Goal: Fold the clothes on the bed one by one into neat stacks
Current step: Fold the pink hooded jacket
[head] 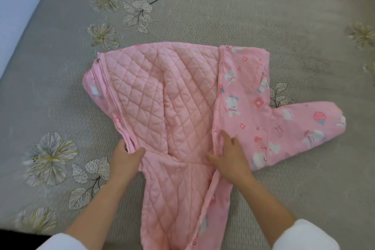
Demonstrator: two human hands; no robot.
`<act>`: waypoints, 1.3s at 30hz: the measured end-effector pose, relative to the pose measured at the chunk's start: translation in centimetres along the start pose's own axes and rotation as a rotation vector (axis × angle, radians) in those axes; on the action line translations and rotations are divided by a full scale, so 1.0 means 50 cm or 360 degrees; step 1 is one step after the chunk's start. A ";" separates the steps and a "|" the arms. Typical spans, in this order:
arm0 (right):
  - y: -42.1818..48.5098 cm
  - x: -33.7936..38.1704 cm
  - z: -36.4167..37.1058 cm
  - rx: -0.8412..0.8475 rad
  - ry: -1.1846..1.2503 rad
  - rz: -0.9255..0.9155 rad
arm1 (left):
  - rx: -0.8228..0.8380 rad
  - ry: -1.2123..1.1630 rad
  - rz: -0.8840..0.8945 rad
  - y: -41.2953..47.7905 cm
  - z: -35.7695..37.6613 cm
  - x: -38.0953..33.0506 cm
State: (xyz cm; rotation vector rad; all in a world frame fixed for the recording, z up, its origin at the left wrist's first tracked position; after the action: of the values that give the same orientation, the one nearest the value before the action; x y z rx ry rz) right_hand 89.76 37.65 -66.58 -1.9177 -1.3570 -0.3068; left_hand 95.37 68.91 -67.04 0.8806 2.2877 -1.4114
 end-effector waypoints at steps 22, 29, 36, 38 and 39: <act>0.077 -0.015 0.032 0.0175 0.0022 0.0035 | 0.0169 0.0974 0.0799 0.025 0.208 -0.166; 0.055 -0.004 0.022 -0.0105 0.0561 0.0028 | 0.0272 0.1117 0.0914 -0.003 0.241 -0.111; 0.028 0.003 0.090 0.0378 0.0665 -0.0101 | 0.0176 0.1284 0.0908 -0.005 0.265 -0.111; 0.028 -0.019 0.061 0.0099 0.0871 0.0044 | 0.0122 0.1231 0.1113 -0.038 0.273 -0.128; 0.023 -0.044 0.037 -0.0129 0.1020 0.0152 | 0.0147 0.1233 0.1194 -0.056 0.287 -0.130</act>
State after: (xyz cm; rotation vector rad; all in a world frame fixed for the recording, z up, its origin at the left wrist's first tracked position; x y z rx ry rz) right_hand 89.46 37.24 -69.63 -1.7230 -0.8320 -0.8540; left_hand 97.76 53.14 -68.19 2.3145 1.9169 -0.9050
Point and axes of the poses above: each hand's wrist, its own y-axis towards the middle knuckle, its own z-axis out of the palm, x = y × z, the point moved 10 cm from there along y, towards the middle knuckle, and after that the axes turned 12 degrees about -z, right-handed, at the moved point
